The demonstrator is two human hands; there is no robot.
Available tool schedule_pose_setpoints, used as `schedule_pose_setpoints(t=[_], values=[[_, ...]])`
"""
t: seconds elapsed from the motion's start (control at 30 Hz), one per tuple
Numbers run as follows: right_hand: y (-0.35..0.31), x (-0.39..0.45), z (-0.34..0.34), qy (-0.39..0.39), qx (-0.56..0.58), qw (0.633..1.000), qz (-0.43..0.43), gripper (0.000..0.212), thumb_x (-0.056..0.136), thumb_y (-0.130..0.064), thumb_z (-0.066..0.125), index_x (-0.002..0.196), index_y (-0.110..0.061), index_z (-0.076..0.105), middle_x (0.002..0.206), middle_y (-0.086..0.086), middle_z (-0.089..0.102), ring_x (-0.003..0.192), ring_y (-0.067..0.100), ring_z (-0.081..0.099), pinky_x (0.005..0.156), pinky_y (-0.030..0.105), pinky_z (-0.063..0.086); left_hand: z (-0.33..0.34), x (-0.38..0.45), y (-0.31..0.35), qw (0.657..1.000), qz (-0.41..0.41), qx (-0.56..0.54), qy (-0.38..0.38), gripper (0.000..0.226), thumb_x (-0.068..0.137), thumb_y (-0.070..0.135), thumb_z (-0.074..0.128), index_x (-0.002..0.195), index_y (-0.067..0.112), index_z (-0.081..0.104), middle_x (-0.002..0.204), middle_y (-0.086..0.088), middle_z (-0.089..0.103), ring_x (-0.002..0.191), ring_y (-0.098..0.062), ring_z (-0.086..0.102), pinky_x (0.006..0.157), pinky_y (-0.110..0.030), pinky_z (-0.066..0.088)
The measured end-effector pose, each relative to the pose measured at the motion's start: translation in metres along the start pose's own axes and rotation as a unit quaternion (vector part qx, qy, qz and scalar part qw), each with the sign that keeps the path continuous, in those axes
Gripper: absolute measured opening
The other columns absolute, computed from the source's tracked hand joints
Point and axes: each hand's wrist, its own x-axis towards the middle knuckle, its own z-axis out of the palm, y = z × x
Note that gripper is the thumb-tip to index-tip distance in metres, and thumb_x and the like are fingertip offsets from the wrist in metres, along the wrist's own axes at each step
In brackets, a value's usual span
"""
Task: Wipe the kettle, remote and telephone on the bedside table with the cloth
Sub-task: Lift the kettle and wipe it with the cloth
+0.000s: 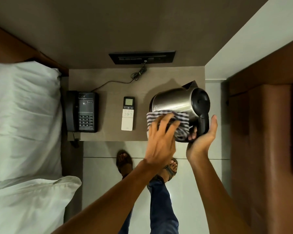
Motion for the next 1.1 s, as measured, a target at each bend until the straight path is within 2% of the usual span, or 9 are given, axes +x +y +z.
schedule_pose_setpoints(t=[0.1,0.2,0.27,0.37,0.47,0.73,0.87,1.0,1.1], values=[[-0.004,0.001,0.001,0.031,-0.024,0.999,0.002,0.061,0.097,-0.072,0.051,0.063,-0.021,0.054,0.053,-0.002,0.043,0.048,0.014,0.041,0.053,0.028,0.037,-0.003,0.004,0.003,0.991,-0.13,-0.018,0.025,0.047,0.09,0.01,0.052,0.137,0.018,0.053,0.146,-0.009,0.048,0.133,-0.033,0.043,0.108,-0.056,0.048],[-0.007,0.003,0.005,0.025,0.004,1.0,0.016,0.06,0.094,-0.073,0.055,0.06,-0.024,0.054,0.051,-0.005,0.045,0.045,0.011,0.041,0.046,0.023,0.035,0.002,0.009,0.005,0.999,-0.003,0.042,0.005,0.052,0.087,0.012,0.049,0.138,0.021,0.05,0.147,-0.005,0.04,0.129,-0.03,0.038,0.104,-0.047,0.045],[-0.01,0.006,0.009,0.022,-0.009,1.0,0.008,0.059,0.092,-0.075,0.056,0.062,-0.024,0.057,0.053,-0.005,0.045,0.046,0.011,0.041,0.045,0.023,0.036,-0.002,0.007,-0.009,0.997,0.01,0.071,-0.016,0.055,0.088,0.006,0.058,0.141,0.02,0.049,0.15,-0.007,0.041,0.13,-0.031,0.04,0.106,-0.046,0.045],[-0.014,0.015,0.009,0.021,-0.031,0.999,-0.014,0.057,0.094,-0.073,0.055,0.067,-0.023,0.061,0.054,-0.004,0.044,0.045,0.011,0.042,0.047,0.025,0.04,-0.013,0.003,-0.037,0.988,-0.139,0.04,-0.045,0.049,0.094,0.001,0.056,0.141,0.015,0.052,0.146,-0.009,0.051,0.132,-0.03,0.047,0.113,-0.052,0.044],[-0.013,0.022,0.006,0.011,-0.056,0.998,-0.026,0.055,0.095,-0.072,0.055,0.077,-0.021,0.064,0.057,-0.004,0.046,0.046,0.01,0.044,0.047,0.023,0.042,-0.026,0.011,-0.059,0.972,-0.235,0.005,-0.002,0.031,0.097,0.001,0.049,0.125,0.012,0.057,0.127,-0.008,0.056,0.114,-0.026,0.049,0.1,-0.051,0.048],[0.027,0.021,0.007,0.091,-0.101,0.99,-0.032,0.043,0.098,-0.059,0.067,0.095,-0.016,0.07,0.069,-0.007,0.064,0.05,0.005,0.057,0.048,0.016,0.049,-0.047,0.023,-0.078,0.957,-0.279,-0.054,0.058,0.037,0.096,0.0,0.052,0.132,0.009,0.055,0.129,-0.01,0.055,0.114,-0.027,0.051,0.101,-0.047,0.051],[0.043,0.018,0.005,0.106,-0.086,0.989,-0.049,0.063,0.097,-0.059,0.068,0.13,-0.005,0.071,0.096,0.004,0.067,0.058,0.005,0.061,0.05,0.016,0.05,-0.059,0.022,-0.089,0.96,-0.269,-0.041,0.071,0.034,0.095,0.003,0.05,0.128,0.01,0.055,0.124,-0.009,0.055,0.108,-0.023,0.049,0.096,-0.044,0.051],[0.054,0.005,0.012,0.096,-0.055,0.992,-0.058,0.032,0.094,-0.055,0.068,0.093,-0.024,0.077,0.085,-0.002,0.069,0.063,0.005,0.064,0.058,0.019,0.054,-0.071,0.03,-0.099,0.944,-0.309,-0.056,0.104,0.031,0.094,0.002,0.047,0.124,0.007,0.056,0.122,-0.013,0.056,0.105,-0.025,0.05,0.094,-0.045,0.049],[0.066,-0.003,0.02,0.092,-0.025,0.993,-0.063,0.032,0.099,-0.044,0.067,0.075,-0.03,0.082,0.084,-0.008,0.071,0.078,0.009,0.064,0.067,0.023,0.055,-0.077,0.03,-0.104,0.922,-0.35,-0.107,0.126,0.031,0.094,-0.001,0.046,0.123,0.004,0.054,0.124,-0.016,0.055,0.112,-0.03,0.052,0.098,-0.048,0.049]])
